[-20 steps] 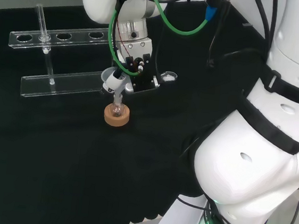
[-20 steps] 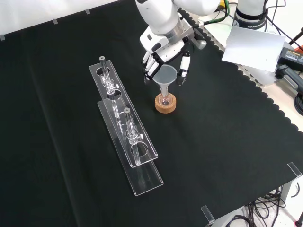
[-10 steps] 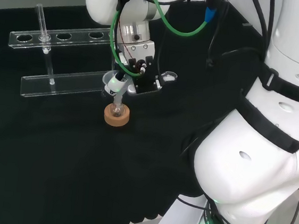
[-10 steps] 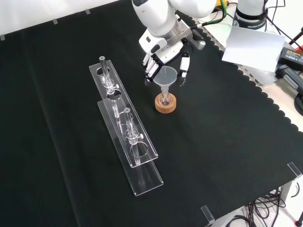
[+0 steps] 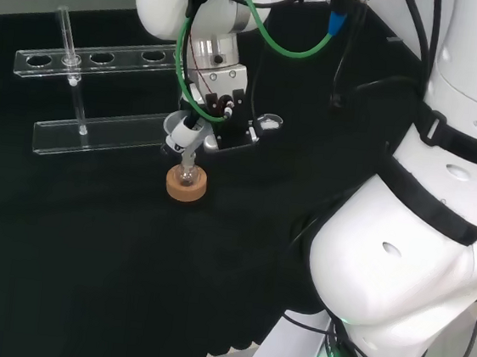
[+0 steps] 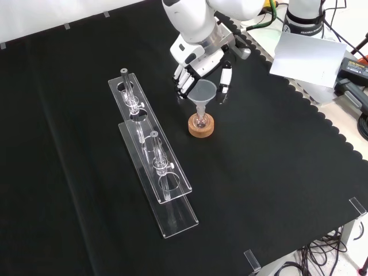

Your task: Place the funnel on the round-bottom flask.

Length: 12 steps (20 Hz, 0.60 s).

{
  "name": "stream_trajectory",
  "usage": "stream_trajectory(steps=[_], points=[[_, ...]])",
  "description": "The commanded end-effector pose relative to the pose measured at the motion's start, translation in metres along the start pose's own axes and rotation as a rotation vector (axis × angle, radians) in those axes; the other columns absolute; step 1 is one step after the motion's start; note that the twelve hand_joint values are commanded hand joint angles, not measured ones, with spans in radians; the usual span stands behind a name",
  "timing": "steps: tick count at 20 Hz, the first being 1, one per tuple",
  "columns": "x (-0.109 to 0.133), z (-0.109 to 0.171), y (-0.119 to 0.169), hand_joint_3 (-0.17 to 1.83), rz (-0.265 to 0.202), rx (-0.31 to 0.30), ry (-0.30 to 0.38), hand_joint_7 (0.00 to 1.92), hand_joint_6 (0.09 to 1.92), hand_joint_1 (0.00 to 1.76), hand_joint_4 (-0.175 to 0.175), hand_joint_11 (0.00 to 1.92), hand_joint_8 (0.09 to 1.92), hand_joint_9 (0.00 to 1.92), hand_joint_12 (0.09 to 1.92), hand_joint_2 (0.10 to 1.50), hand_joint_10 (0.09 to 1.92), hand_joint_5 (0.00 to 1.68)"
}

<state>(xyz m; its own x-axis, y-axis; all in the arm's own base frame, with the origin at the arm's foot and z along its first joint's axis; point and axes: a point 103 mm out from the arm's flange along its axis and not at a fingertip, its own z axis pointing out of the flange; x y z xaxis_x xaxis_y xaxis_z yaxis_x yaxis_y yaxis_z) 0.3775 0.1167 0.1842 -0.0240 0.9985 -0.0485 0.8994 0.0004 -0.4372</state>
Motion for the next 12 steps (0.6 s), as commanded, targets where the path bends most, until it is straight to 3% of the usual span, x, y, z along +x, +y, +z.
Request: stream_trajectory(steps=[1, 12], points=[[0.0021, -0.0013, -0.0019, -0.17, -0.008, -0.004, -0.015, 0.30, 0.52, 0.78, -0.066, 0.41, 0.76, 0.61, 1.38, 0.98, 0.60, 0.41], [0.0058, -0.0021, -0.0037, -0.17, -0.013, 0.006, -0.025, 0.22, 0.44, 0.77, -0.067, 0.33, 0.75, 0.53, 1.41, 0.96, 0.64, 0.40]])
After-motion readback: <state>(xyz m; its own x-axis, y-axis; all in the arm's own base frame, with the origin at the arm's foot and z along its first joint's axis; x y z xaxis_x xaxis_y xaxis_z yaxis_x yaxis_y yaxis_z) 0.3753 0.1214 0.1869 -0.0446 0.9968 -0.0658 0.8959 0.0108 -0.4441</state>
